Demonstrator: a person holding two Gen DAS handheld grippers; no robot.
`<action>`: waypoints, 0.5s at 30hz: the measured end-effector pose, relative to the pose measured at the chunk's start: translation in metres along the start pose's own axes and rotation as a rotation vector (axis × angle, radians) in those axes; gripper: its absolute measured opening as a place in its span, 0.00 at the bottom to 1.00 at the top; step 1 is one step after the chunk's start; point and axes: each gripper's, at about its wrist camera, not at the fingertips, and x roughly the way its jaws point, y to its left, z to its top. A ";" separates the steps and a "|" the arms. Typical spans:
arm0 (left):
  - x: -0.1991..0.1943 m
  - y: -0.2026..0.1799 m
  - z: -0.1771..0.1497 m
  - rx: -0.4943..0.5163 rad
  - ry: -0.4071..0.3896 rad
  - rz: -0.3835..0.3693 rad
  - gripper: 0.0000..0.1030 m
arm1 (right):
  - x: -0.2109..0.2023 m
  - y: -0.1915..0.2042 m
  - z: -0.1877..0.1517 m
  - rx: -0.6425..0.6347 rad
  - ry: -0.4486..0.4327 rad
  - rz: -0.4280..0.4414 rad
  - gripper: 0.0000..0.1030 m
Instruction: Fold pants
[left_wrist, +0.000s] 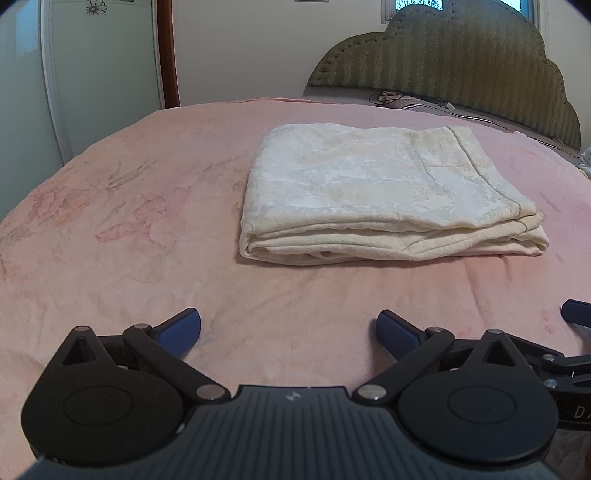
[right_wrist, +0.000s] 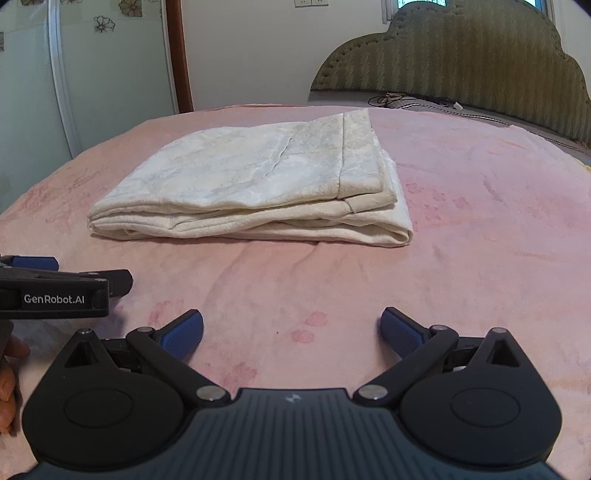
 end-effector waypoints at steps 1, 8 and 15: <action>0.000 0.000 0.000 0.000 -0.001 0.003 1.00 | 0.000 0.000 0.000 0.001 0.000 0.000 1.00; 0.000 -0.001 0.000 0.003 -0.005 0.010 1.00 | 0.000 0.001 0.000 -0.003 0.000 -0.002 1.00; 0.001 -0.005 0.001 0.060 -0.026 0.016 1.00 | -0.005 -0.001 0.000 0.022 -0.035 0.011 1.00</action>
